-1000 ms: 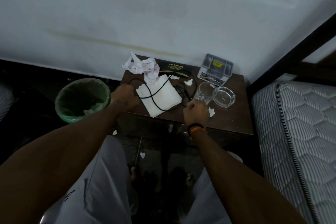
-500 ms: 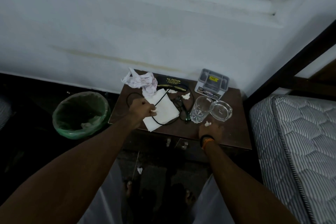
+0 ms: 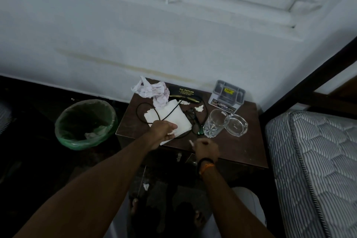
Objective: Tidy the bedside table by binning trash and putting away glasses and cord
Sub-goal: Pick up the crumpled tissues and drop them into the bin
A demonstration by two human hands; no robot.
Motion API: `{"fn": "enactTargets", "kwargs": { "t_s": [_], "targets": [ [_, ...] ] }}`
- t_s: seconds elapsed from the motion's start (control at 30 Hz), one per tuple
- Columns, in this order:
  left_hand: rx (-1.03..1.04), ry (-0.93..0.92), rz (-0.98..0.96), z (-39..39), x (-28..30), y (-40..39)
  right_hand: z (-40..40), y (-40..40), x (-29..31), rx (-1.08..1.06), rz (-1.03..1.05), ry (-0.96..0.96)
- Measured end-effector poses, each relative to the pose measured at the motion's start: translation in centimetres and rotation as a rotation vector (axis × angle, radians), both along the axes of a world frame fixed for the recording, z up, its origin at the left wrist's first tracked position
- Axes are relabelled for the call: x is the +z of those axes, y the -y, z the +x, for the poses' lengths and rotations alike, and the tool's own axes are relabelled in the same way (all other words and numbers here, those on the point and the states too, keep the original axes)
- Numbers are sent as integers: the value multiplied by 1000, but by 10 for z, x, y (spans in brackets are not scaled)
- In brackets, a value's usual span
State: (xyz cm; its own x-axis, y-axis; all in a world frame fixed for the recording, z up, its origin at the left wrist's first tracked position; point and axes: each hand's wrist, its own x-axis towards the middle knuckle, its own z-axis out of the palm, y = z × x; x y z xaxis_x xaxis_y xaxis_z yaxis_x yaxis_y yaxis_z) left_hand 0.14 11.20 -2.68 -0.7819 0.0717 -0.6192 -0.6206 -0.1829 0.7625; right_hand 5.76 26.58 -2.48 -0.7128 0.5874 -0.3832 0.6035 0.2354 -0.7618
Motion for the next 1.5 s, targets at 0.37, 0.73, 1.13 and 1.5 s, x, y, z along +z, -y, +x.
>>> {"fn": "enactTargets", "kwargs": {
  "t_s": [0.37, 0.73, 1.13, 1.5],
  "targets": [
    [-171, -134, 177, 2, 13, 10, -39, 51, 23, 200, -2, -190],
    [53, -151, 143, -47, -1, 8, -98, 44, 20, 344, 274, -170],
    [219, -21, 196, -85, 0, 29, -167, 16, -13, 414, 587, 145],
    [190, 41, 251, -89, 1, 50, -171, 18, -8, 409, 622, -30]
  ]
}}
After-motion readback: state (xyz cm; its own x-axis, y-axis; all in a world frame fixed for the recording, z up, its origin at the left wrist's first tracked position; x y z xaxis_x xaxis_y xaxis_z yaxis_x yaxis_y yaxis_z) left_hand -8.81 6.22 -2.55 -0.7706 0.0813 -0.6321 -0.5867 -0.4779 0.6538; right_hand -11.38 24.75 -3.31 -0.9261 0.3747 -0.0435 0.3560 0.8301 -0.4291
